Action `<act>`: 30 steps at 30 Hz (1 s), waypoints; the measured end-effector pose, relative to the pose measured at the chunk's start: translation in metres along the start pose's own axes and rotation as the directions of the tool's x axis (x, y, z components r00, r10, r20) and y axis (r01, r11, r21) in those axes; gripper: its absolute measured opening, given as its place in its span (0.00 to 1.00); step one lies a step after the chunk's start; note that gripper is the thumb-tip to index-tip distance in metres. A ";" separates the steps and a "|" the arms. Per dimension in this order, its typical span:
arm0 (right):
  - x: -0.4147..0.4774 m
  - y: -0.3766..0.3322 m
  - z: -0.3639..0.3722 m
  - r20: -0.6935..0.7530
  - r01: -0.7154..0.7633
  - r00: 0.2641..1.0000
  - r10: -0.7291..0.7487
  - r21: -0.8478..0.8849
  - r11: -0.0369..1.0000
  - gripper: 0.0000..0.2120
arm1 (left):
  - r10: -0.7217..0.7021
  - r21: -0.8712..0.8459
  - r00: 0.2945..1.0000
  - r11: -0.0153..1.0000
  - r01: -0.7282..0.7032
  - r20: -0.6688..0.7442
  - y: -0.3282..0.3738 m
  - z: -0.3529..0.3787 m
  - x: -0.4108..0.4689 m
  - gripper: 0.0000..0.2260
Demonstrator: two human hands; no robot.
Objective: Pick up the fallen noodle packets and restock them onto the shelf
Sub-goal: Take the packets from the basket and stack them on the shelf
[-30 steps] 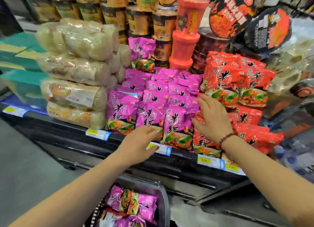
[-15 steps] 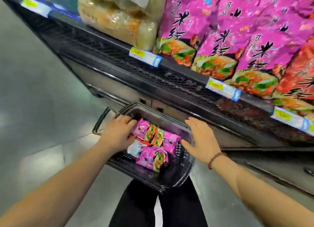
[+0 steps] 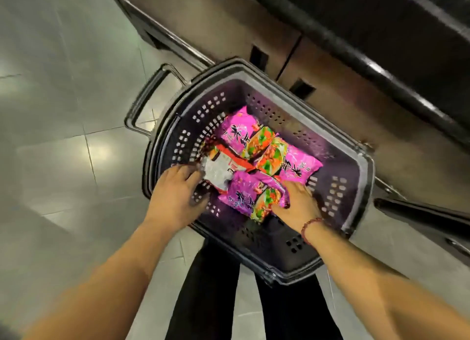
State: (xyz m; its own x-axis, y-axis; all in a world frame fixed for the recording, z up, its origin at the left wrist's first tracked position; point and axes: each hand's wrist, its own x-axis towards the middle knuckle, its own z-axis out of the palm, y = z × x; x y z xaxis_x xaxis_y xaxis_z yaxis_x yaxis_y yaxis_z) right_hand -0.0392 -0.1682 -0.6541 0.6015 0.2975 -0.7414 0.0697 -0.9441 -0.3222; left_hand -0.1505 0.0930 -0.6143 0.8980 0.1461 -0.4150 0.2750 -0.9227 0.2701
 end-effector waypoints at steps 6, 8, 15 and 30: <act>0.061 0.013 0.060 0.074 -0.057 0.996 0.052 0.062 0.996 0.31 | -0.081 -0.036 0.997 0.996 0.081 0.017 -0.016 0.067 0.010 0.21; 0.075 0.016 0.074 0.081 -0.064 0.995 0.058 0.071 0.995 0.31 | -0.071 0.002 0.997 0.997 0.071 -0.004 -0.015 0.076 0.009 0.18; 0.101 0.015 0.107 0.056 -0.066 0.996 0.070 -0.071 0.995 0.41 | -0.074 -0.056 0.988 0.996 0.068 -0.132 -0.016 0.081 0.007 0.12; 0.063 0.005 0.040 -0.022 -0.019 0.998 0.060 0.790 0.613 0.14 | -0.283 -0.326 0.958 0.910 0.257 -0.036 0.006 0.071 0.024 0.23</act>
State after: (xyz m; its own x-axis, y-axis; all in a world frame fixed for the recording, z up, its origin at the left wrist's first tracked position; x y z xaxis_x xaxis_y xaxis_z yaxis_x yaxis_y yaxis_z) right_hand -0.0327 -0.1488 -0.7266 0.6221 0.2373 -0.7461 -0.5972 -0.4723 -0.6482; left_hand -0.1514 0.0651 -0.6845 0.7951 0.4145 -0.4427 0.5927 -0.6856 0.4227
